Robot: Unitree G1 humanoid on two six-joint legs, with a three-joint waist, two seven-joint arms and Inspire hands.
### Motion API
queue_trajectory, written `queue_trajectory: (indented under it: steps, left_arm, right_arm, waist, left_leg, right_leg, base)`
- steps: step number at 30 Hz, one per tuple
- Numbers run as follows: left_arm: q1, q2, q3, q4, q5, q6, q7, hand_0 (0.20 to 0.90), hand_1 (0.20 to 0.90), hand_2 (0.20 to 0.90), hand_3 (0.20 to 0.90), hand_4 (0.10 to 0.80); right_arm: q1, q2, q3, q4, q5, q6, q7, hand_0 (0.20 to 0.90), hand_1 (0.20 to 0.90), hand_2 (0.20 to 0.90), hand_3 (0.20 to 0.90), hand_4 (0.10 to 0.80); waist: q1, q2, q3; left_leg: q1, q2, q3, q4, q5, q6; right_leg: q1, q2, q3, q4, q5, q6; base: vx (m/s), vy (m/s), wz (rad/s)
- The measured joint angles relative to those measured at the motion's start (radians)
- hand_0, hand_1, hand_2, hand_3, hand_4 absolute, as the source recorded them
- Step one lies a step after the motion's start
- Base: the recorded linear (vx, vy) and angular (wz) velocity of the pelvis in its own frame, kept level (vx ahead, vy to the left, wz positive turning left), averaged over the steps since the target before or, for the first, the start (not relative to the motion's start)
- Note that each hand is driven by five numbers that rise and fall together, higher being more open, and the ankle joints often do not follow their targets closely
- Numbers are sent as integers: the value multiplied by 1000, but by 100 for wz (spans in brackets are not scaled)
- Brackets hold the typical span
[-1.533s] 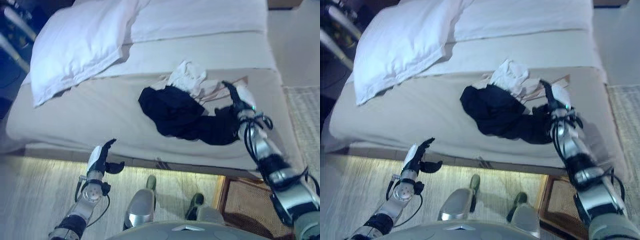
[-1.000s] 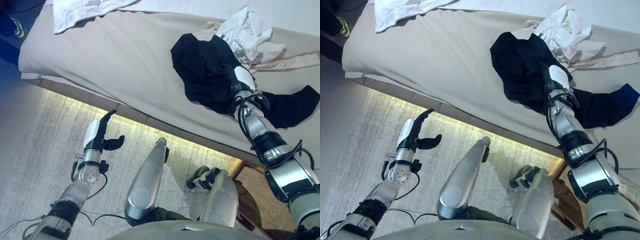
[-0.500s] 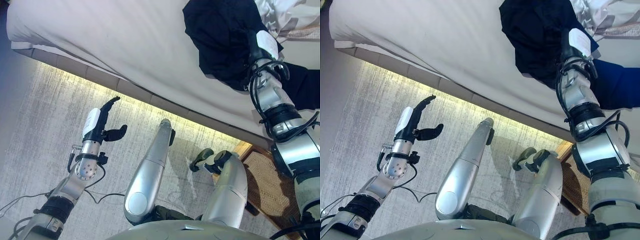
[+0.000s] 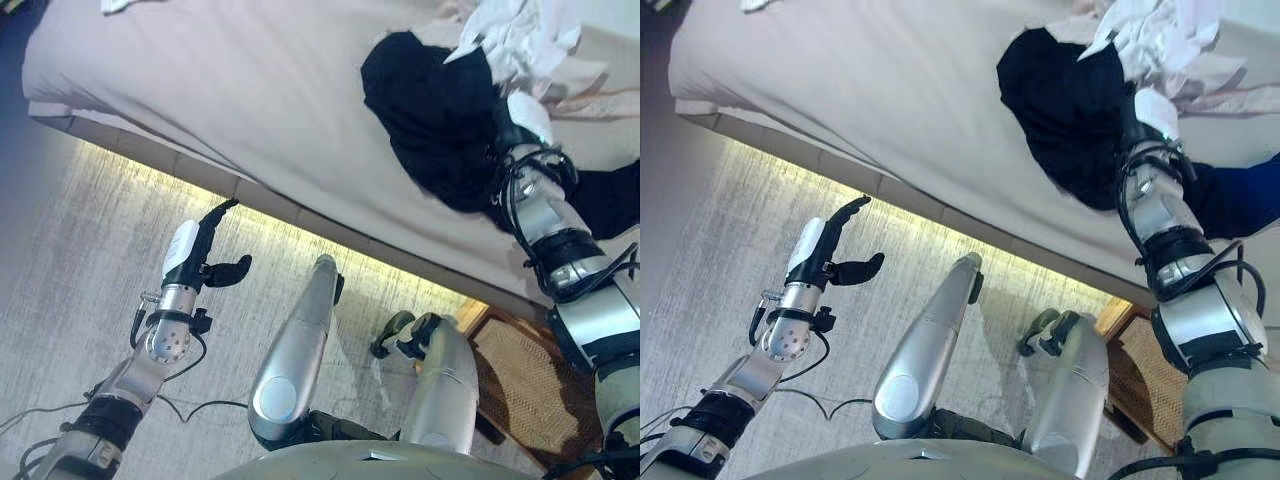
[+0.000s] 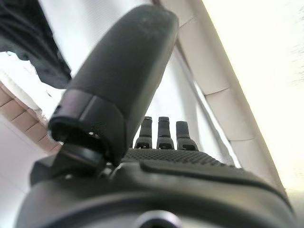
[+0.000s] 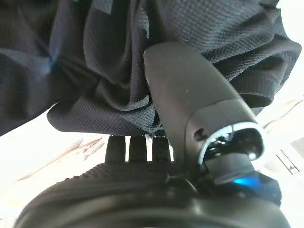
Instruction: Pick up the clothes from the bed and place them into the basket
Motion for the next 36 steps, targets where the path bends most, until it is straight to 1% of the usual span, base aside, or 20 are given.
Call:
queue_trajectory:
  steps: [1,2,4,6,9,11,14,17,18,20,21,23,24,29,31,33,35,36]
  left_arm:
    - [6,0,3,0,0,1,-4,900,900,900,900,800]
    - [6,0,3,0,0,3,-12,900,900,900,900,800]
    - [3,-1,5,-1,1,3,-20,900,900,900,900,800]
    - [-1,0,12,-1,1,5,-26,900,900,900,900,800]
    - [-25,0,13,-1,1,9,-40,900,900,900,900,800]
    - [-37,0,15,-3,1,23,-48,900,900,900,900,800]
    - [-35,1,30,-2,1,37,-67,900,900,900,900,800]
    - [-32,2,41,-2,1,49,-76,900,900,900,900,800]
    - [-31,4,45,-2,1,55,-76,900,900,900,900,800]
    - [-34,3,45,-2,2,71,-89,900,900,900,900,800]
    - [-30,3,45,-1,2,74,-94,900,900,900,900,800]
    - [-18,1,44,6,2,82,-95,900,900,900,900,800]
    - [-18,-1,45,6,2,94,-95,900,900,900,900,800]
    - [-23,-3,45,23,2,114,-93,900,900,900,900,800]
    - [-29,-5,45,50,2,116,-94,900,900,900,900,800]
    - [-31,-5,45,62,2,137,-94,900,900,900,900,800]
    - [-49,-6,45,93,2,154,-94,900,900,900,900,800]
    - [-54,-6,45,109,2,154,-94,900,900,900,900,800]
  right_arm:
    - [22,0,0,-22,1,0,6,300,300,300,200,100]
    - [39,0,0,-28,4,0,16,300,300,300,200,100]
    - [59,1,0,-30,6,0,18,300,300,300,200,100]
    - [64,0,-2,-34,6,0,27,300,300,300,200,100]
    - [64,-3,-33,-37,6,4,31,300,300,300,200,100]
    - [64,-11,-56,-46,7,8,37,300,300,300,200,100]
    - [69,-21,-91,-48,7,14,55,300,300,300,200,100]
    - [104,-36,-132,-77,9,19,65,300,300,300,200,100]
    - [109,-36,-137,-81,12,19,67,300,300,300,200,100]
    - [117,-39,-168,-89,29,20,84,300,300,300,200,100]
    - [126,-39,-189,-96,44,20,93,300,300,300,200,100]
    - [161,-43,-214,-117,57,24,97,300,300,300,200,100]
    - [169,-48,-216,-123,59,27,98,300,300,300,200,100]
    - [181,-75,-224,-166,104,29,101,300,300,300,200,100]
    - [204,-90,-265,-223,128,27,102,300,300,300,200,100]
    - [213,-98,-299,-249,146,27,102,300,300,300,200,100]
    - [228,-139,-326,-280,167,25,101,300,300,300,200,100]
    - [235,-162,-330,-282,166,21,98,300,300,300,200,100]
  waist:
    - [0,-1,0]
    - [-3,-2,-1]
    - [-6,-5,-1]
    - [-8,-8,-3]
    - [-15,-18,-8]
    - [-18,-21,-9]
    - [-24,-24,-11]
    - [-34,-43,-32]
    - [-40,-57,-45]
    - [-53,-66,-49]
    - [-60,-67,-52]
    - [-81,-82,-115]
    - [-89,-85,-134]
    - [-140,-86,-161]
    - [-173,-86,-172]
    - [-194,-87,-176]
    - [-225,-88,-184]
    - [-239,-93,-202]
  left_leg:
    - [39,8,3,-40,8,-3]
    - [77,12,10,-75,13,-2]
    - [143,16,26,-130,19,-1]
    - [215,25,36,-191,30,0]
    - [291,27,46,-261,44,-5]
    - [335,29,53,-308,56,-1]
    - [415,39,66,-381,72,-6]
    - [473,39,74,-454,91,-6]
    - [487,39,76,-481,101,-8]
    - [536,43,84,-531,117,-7]
    - [561,46,90,-558,127,-10]
    - [560,47,98,-602,136,-9]
    - [564,52,106,-615,141,-5]
    - [637,58,159,-681,147,-2]
    - [652,59,177,-703,148,0]
    - [680,60,201,-729,153,5]
    - [712,60,221,-766,158,10]
    - [714,57,231,-780,158,10]
  right_leg:
    - [37,12,-7,-50,25,5]
    - [76,14,-11,-87,36,14]
    - [136,20,-11,-147,51,18]
    - [203,39,-9,-219,80,30]
    - [268,48,-10,-291,102,37]
    - [305,53,-12,-336,119,42]
    - [375,70,-12,-411,148,47]
    - [425,79,-12,-477,161,56]
    - [434,83,-12,-498,168,56]
    - [475,93,-9,-545,190,59]
    - [500,100,-7,-575,203,62]
    - [498,109,-4,-630,221,71]
    - [503,117,2,-655,240,70]
    - [562,136,44,-762,290,79]
    - [576,142,58,-799,310,82]
    - [592,148,78,-833,333,83]
    - [620,153,96,-884,362,89]
    - [619,152,99,-903,368,84]
  base:
    - [67,-1,-15]
    - [93,3,-13]
    - [81,7,-13]
    - [76,10,-21]
    - [69,13,-9]
    - [59,7,-10]
    - [70,5,-16]
    - [68,-2,-6]
    - [71,0,-6]
    - [61,3,-13]
    - [28,4,-13]
    - [29,7,-12]
    - [21,11,-22]
    - [15,16,-29]
    - [10,22,-30]
    - [-12,17,-33]
    - [-42,15,-33]
    - [-51,10,-23]
